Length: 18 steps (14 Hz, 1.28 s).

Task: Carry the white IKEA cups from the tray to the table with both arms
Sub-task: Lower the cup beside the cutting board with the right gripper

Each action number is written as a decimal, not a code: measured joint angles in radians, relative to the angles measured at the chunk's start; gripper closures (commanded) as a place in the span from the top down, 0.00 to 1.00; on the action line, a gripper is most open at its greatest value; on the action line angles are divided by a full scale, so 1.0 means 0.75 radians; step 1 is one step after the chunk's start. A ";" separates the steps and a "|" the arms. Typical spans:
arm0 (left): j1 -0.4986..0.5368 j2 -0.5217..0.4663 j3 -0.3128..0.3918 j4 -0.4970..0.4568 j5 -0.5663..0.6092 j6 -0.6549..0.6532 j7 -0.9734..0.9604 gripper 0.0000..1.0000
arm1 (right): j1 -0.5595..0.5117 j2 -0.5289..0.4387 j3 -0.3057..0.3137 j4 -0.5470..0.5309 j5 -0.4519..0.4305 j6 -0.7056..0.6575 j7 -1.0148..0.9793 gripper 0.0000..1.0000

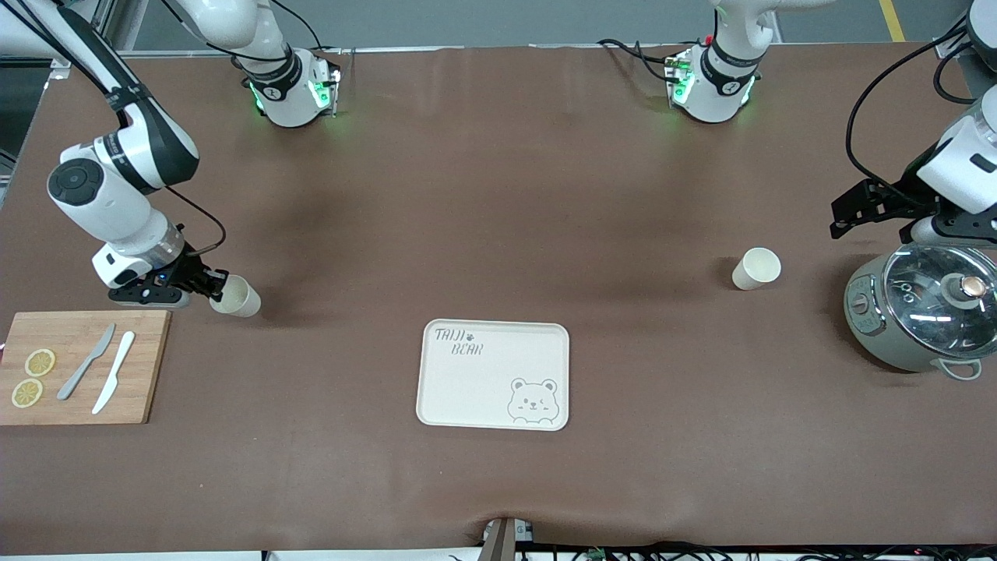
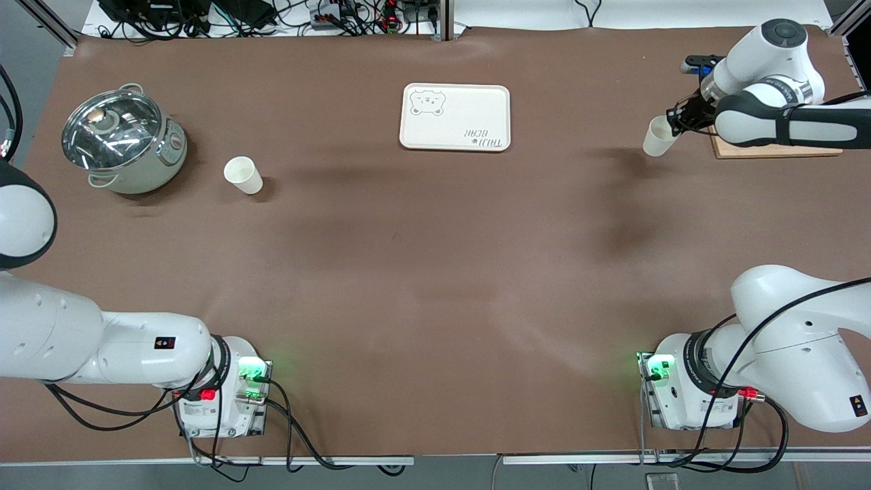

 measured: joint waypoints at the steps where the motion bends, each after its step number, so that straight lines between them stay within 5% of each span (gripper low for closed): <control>1: -0.003 0.013 0.014 0.014 0.000 -0.034 0.023 1.00 | 0.018 0.001 -0.017 -0.004 -0.025 0.012 0.027 0.00; 18: -0.032 0.074 0.089 0.061 -0.014 -0.085 0.061 1.00 | 0.235 0.015 -0.248 -0.025 -0.203 0.168 0.230 0.00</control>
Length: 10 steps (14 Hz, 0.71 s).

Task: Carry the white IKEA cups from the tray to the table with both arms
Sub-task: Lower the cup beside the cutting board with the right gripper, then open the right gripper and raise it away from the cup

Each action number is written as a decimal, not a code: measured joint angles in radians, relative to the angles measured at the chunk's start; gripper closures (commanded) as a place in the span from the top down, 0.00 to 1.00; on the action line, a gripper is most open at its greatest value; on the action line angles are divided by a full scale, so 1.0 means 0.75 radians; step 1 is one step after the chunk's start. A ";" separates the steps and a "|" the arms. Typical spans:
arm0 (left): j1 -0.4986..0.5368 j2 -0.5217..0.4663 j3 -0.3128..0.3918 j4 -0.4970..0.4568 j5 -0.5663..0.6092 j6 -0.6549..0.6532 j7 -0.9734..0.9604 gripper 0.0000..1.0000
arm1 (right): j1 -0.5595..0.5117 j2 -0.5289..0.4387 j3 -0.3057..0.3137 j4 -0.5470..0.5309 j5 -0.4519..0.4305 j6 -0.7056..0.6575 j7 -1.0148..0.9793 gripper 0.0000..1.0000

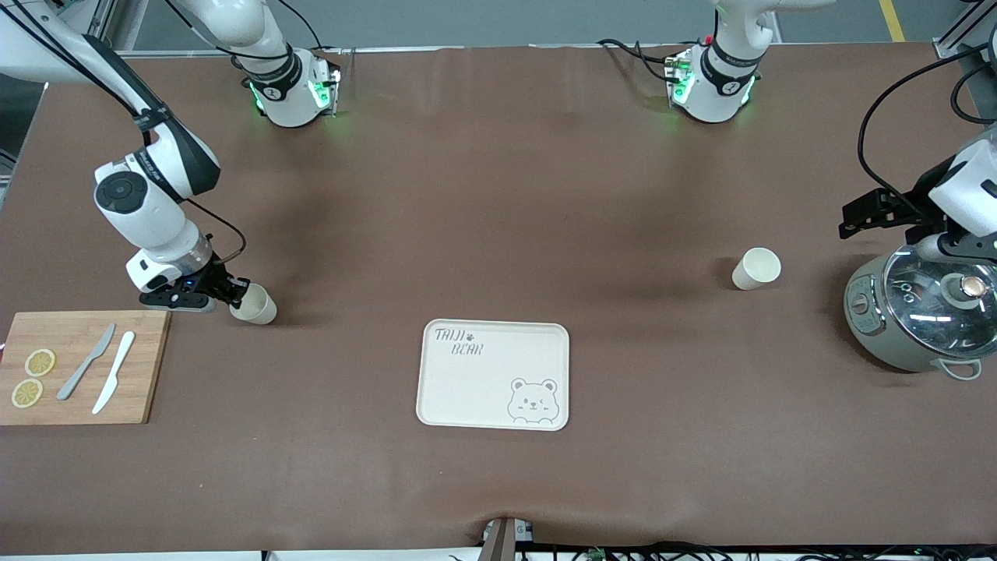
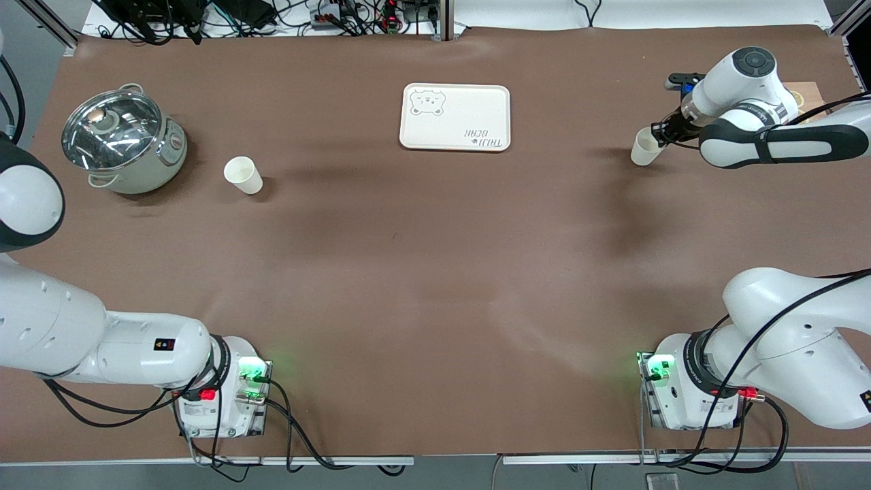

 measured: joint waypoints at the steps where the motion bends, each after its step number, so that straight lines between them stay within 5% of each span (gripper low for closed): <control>1: 0.000 0.000 0.000 0.000 0.000 0.000 0.000 1.00 | 0.004 0.000 -0.002 0.000 -0.010 0.000 0.014 0.00; 3: 0.000 0.000 0.000 0.001 0.000 0.000 0.000 1.00 | 0.012 0.000 -0.014 0.000 -0.014 0.001 0.021 0.09; 4: 0.000 0.000 0.000 0.002 0.000 0.000 0.000 1.00 | 0.013 0.000 -0.016 0.000 -0.014 0.005 0.022 0.55; 6: 0.000 0.001 0.000 0.004 0.000 0.000 0.000 1.00 | 0.017 0.000 -0.021 0.001 -0.022 0.005 0.022 0.89; 7: 0.000 0.001 0.000 0.004 0.000 0.000 0.000 1.00 | 0.019 0.000 -0.025 0.001 -0.033 0.005 0.023 1.00; 10: -0.003 0.001 0.000 0.008 0.000 0.000 0.000 1.00 | 0.019 0.000 -0.030 0.001 -0.044 0.005 0.024 1.00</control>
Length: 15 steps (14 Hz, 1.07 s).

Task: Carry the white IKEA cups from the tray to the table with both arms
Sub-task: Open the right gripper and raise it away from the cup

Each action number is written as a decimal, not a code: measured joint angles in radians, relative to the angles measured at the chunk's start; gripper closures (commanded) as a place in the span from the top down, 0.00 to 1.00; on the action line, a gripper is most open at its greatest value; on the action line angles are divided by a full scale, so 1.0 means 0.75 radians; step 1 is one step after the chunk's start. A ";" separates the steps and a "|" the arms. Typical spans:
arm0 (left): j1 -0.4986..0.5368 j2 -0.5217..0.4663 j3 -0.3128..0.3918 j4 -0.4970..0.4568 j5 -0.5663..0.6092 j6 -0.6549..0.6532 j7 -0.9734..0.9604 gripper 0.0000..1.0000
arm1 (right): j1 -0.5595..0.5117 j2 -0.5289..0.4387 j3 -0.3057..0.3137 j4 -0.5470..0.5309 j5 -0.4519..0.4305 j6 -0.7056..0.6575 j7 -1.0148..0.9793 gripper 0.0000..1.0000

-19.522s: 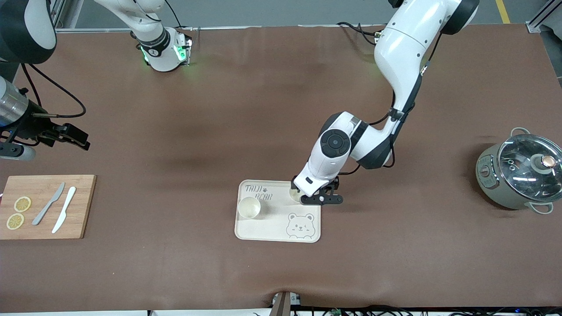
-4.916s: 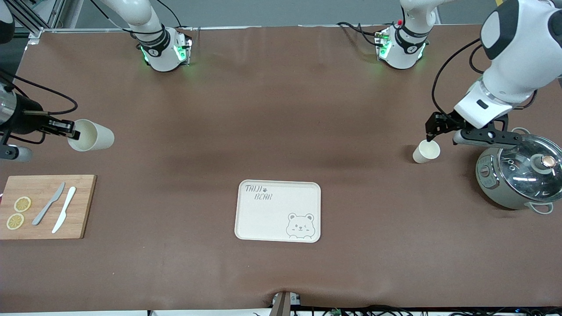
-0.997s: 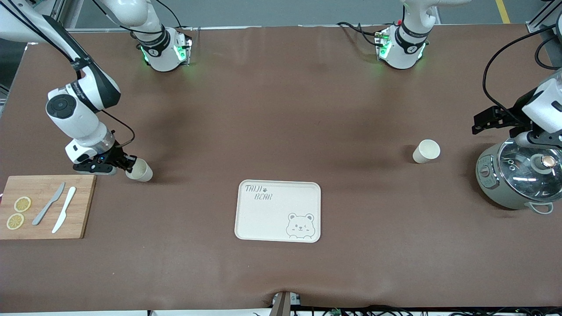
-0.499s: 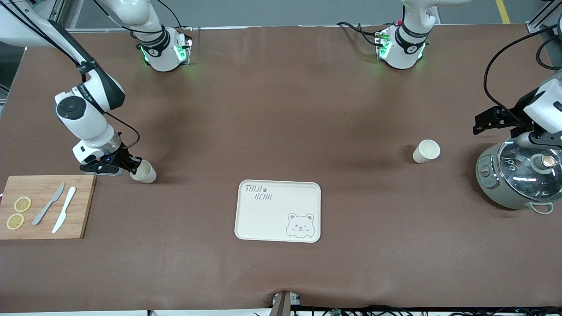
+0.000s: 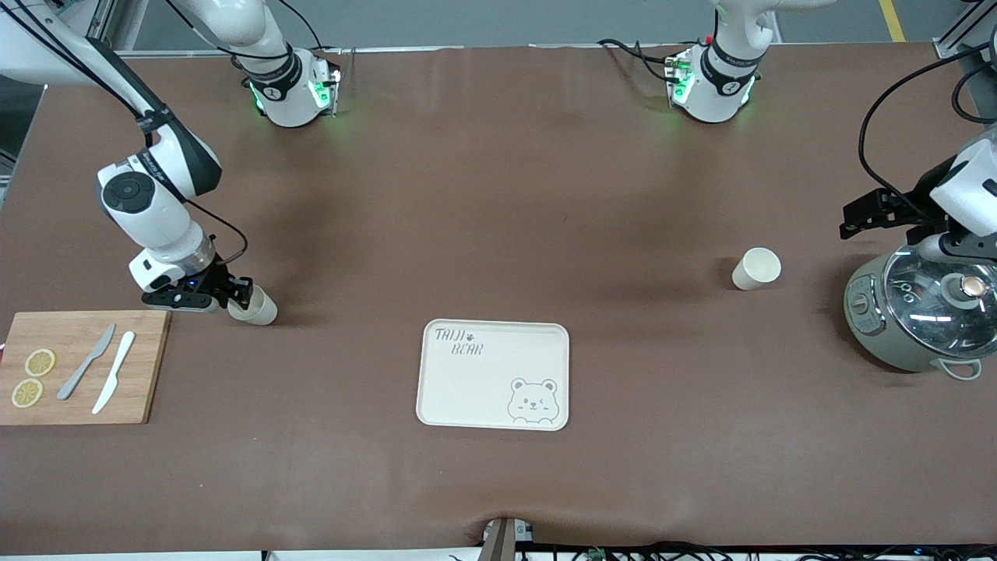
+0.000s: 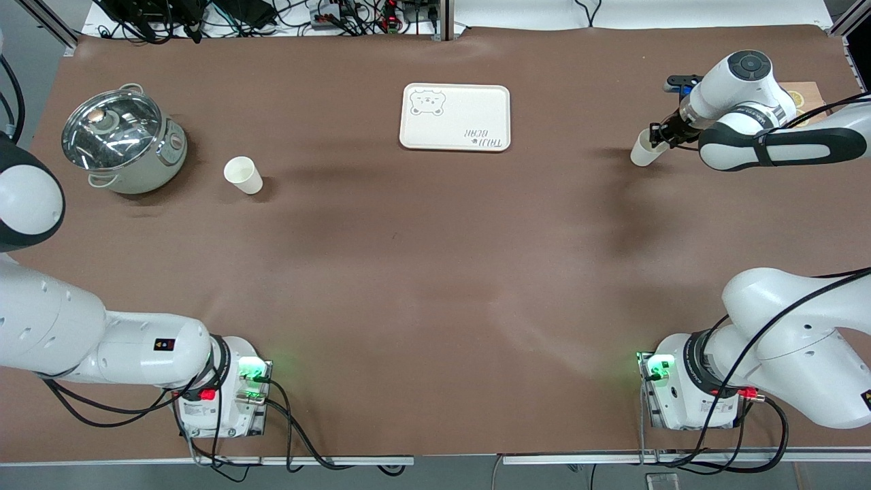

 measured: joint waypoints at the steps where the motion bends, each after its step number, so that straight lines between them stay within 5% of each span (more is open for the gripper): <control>1: -0.001 0.000 0.000 0.001 0.000 0.000 -0.001 1.00 | 0.000 0.000 -0.001 0.000 -0.001 0.000 0.000 1.00; 5: -0.003 0.001 0.000 0.002 0.000 0.000 -0.002 1.00 | -0.008 -0.002 0.002 0.010 -0.011 0.000 0.000 1.00; 8: -0.005 0.002 0.000 0.003 0.000 0.000 -0.002 1.00 | -0.076 -0.013 0.091 0.026 -0.013 -0.038 -0.002 1.00; 12: -0.006 0.004 0.000 0.006 0.000 0.000 -0.002 1.00 | -0.336 -0.016 0.503 0.090 0.008 -0.382 -0.011 1.00; 15: -0.006 0.004 0.000 0.007 0.000 0.000 -0.003 1.00 | -0.441 -0.016 0.732 0.195 0.171 -0.620 -0.096 1.00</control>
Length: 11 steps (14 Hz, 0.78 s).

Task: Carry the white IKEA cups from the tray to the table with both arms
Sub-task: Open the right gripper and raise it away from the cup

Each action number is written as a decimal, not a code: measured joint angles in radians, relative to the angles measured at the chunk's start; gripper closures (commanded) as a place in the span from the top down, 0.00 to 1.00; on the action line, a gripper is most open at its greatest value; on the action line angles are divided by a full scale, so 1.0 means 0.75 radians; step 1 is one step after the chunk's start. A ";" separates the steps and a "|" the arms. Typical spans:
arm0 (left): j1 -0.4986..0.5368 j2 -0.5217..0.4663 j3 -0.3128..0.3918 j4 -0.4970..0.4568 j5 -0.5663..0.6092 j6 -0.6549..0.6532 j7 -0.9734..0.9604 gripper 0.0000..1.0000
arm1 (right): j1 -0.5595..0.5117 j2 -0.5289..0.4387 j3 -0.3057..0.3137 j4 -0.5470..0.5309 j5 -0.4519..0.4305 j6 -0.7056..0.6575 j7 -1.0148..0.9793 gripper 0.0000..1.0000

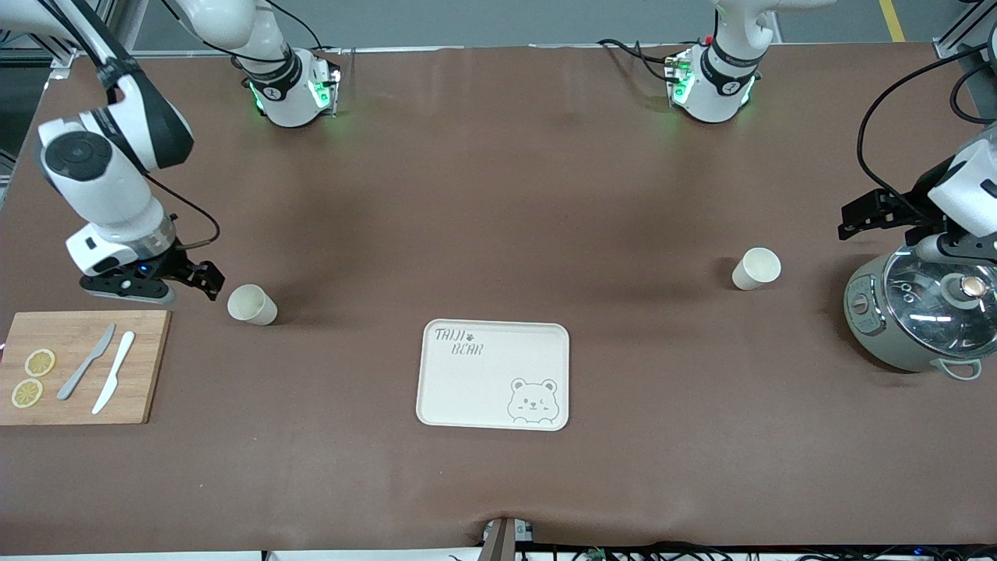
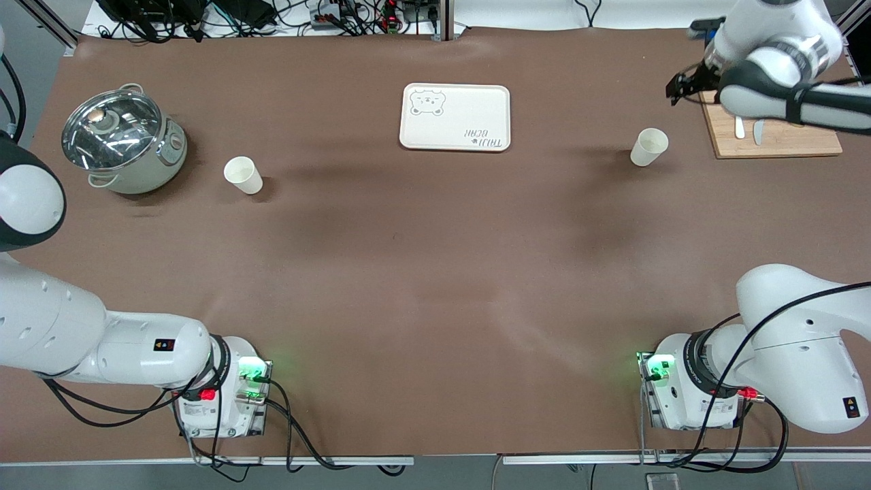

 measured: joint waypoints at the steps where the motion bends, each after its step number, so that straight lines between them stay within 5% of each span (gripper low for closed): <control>1: 0.000 0.000 0.000 0.000 0.000 0.000 0.000 1.00 | -0.007 0.000 0.055 0.048 0.043 -0.093 -0.012 1.00; 7: -0.005 0.001 0.000 0.003 0.000 0.001 0.000 1.00 | -0.014 0.000 0.293 0.513 0.351 -0.693 -0.203 1.00; 11: -0.008 0.001 0.000 0.003 0.000 0.001 0.001 1.00 | -0.176 -0.083 0.361 0.667 0.655 -0.761 -0.417 1.00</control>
